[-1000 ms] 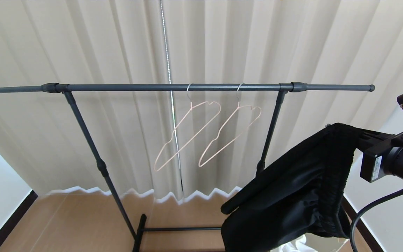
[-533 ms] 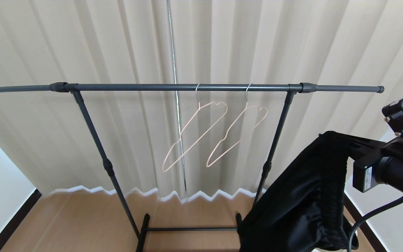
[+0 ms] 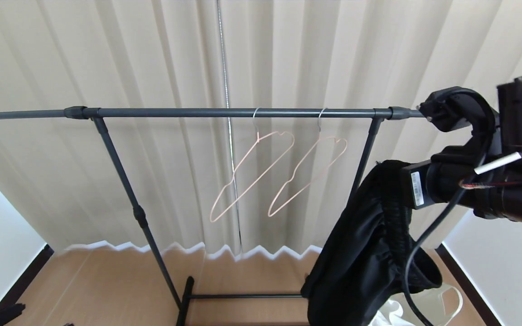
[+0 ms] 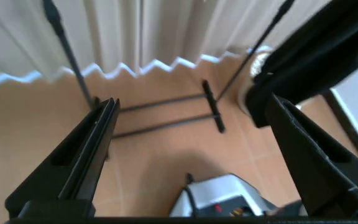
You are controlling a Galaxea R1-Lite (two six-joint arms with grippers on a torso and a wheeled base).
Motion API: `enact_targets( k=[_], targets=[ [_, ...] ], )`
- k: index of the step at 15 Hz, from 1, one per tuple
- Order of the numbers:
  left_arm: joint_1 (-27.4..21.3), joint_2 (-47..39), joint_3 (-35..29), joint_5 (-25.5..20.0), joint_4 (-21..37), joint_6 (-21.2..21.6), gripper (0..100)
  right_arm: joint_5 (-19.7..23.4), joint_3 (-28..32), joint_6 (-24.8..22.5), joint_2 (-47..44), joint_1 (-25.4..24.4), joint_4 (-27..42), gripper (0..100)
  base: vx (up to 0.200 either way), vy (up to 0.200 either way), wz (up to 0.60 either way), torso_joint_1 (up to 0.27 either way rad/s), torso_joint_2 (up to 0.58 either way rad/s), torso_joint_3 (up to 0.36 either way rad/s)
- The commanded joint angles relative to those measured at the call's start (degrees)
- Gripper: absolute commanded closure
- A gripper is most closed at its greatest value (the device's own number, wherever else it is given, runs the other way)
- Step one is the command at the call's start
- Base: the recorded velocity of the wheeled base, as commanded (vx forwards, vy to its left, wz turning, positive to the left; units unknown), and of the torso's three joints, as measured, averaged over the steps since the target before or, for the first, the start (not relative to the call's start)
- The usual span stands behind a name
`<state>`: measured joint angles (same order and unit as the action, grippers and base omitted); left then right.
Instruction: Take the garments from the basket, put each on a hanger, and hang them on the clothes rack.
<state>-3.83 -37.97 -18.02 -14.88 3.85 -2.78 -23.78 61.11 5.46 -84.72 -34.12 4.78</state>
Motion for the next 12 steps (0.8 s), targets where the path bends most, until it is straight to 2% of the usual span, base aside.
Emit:
enact_targets(
  k=[1,3,4,5,9,11,12],
  targets=[
    [-10.06,-22.14,-11.78,-1.11,-0.16,-8.21,0,-0.56,15.18,14.40,-11.52,-0.86,13.50,100,0.000,0.000,0.00,0.000,0.00,0.000],
    [-15.24,-26.89,-14.59,-0.76,-0.25,-9.88,0,-1.35,17.81,19.06,-13.89,-2.62,14.12,100,0.000,0.000,0.00,0.000,0.00,0.000],
    [-17.97,-29.44,-15.73,-0.76,-1.04,-11.37,0,-2.32,18.08,19.94,-14.77,-2.79,13.68,100,0.000,0.000,0.00,0.000,0.00,0.000],
    [-18.50,-30.05,-15.91,-0.67,-1.30,-11.63,0,-2.50,18.25,20.03,-14.86,-2.88,13.59,100,0.000,0.000,0.00,0.000,0.00,0.000],
    [-30.10,-42.45,-16.79,8.03,-10.00,-15.06,0,-3.02,21.33,23.72,-17.93,-7.10,13.59,100,0.000,0.000,0.00,0.000,0.00,0.000],
    [-35.11,-47.54,-18.11,9.87,-13.52,-16.29,0,-3.29,23.35,26.00,-20.48,-8.68,13.59,100,0.000,0.000,0.00,0.000,0.00,0.000],
    [-35.90,-48.77,-18.63,10.05,-14.05,-16.38,0,-3.29,24.14,26.97,-21.01,-8.86,13.68,100,0.000,0.000,0.00,0.000,0.00,0.000]
  ],
)
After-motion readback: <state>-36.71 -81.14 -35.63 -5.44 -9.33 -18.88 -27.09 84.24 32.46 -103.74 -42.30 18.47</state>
